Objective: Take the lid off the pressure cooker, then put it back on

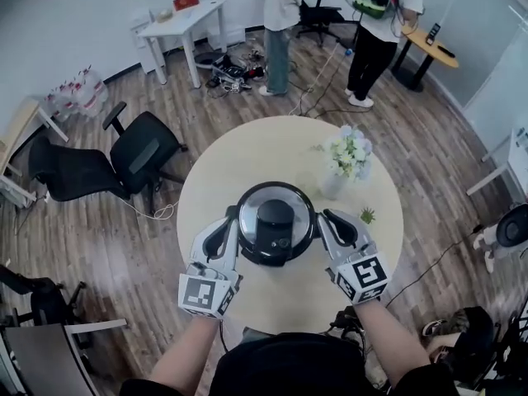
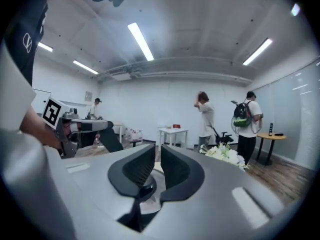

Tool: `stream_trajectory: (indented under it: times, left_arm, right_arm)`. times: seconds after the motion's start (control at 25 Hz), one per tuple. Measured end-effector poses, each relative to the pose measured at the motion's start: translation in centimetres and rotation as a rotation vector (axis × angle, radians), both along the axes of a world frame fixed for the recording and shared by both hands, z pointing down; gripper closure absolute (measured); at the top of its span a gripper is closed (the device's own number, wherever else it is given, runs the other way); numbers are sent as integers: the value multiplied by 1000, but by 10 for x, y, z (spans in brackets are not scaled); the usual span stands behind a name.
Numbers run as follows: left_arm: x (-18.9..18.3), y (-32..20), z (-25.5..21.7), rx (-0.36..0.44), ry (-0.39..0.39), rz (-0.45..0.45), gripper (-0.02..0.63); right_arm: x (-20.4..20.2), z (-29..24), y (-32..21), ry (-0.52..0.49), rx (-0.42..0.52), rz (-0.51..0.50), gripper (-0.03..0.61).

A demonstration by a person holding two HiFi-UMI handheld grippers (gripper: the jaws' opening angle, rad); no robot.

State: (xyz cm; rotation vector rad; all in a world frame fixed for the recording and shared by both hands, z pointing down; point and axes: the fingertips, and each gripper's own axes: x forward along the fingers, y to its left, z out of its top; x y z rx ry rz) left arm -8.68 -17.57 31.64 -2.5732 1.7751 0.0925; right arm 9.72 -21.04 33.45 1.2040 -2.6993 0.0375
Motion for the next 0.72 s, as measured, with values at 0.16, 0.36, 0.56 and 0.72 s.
stream_trajectory:
  times: [0.16,0.36,0.56,0.72]
  left_arm:
    - [8,-5,-20,42,-6,13,614]
    - [13,-7,-33,89,-42,5,614]
    - [15,-5,-32,82,-23,-6,614]
    - [20,-4,-32,92,-36,0,614]
  right_arm:
    - [14,-9,1,-72,59,78,540]
    - [23,-8,4,-147,109,163,563]
    - [27,-5,6,-156,125,184,569]
    - [32,-7,0,-159,132,208,572]
